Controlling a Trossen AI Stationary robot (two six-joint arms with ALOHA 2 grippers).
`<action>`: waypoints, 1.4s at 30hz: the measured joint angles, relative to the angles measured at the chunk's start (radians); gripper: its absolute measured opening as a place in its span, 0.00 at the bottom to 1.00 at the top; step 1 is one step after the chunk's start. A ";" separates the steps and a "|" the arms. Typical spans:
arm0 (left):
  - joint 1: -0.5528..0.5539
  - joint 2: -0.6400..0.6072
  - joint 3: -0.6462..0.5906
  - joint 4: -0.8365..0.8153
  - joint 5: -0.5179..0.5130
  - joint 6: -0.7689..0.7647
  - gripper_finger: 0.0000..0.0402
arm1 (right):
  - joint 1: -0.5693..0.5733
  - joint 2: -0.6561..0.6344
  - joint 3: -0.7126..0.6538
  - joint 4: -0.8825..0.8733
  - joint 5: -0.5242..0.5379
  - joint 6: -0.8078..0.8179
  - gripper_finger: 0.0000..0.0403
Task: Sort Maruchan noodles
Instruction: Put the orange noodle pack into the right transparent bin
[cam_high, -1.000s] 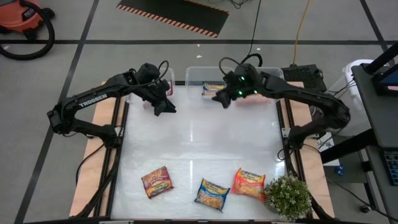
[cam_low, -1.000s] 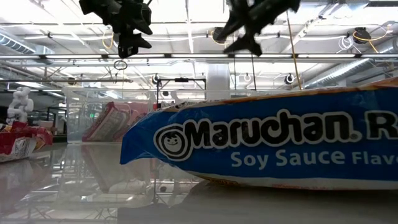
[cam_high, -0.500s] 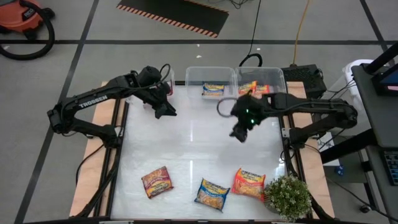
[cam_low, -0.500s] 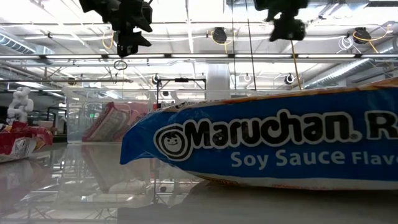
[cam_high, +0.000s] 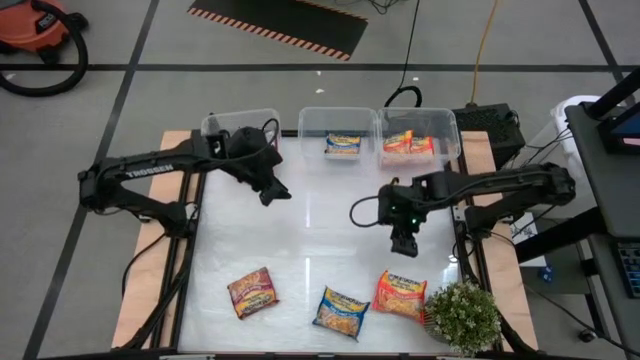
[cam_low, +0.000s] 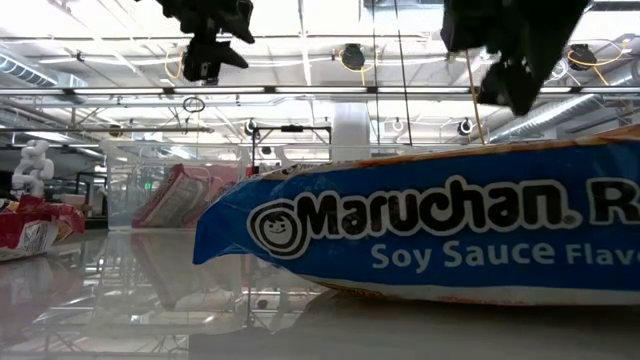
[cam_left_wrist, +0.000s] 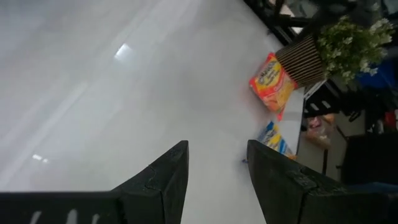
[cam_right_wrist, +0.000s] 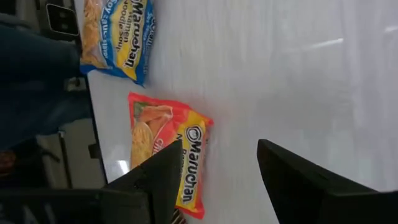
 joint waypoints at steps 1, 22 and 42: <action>-0.019 0.000 0.000 0.009 -0.013 -0.021 0.42 | 0.002 0.000 -0.026 0.029 -0.013 0.007 0.50; -0.370 0.000 0.000 0.020 -0.424 -0.420 0.42 | 0.160 0.024 -0.464 0.765 -0.119 0.160 0.50; -0.406 0.080 0.002 0.232 -0.509 -0.400 0.42 | 0.172 0.029 -0.670 1.067 -0.046 0.279 0.48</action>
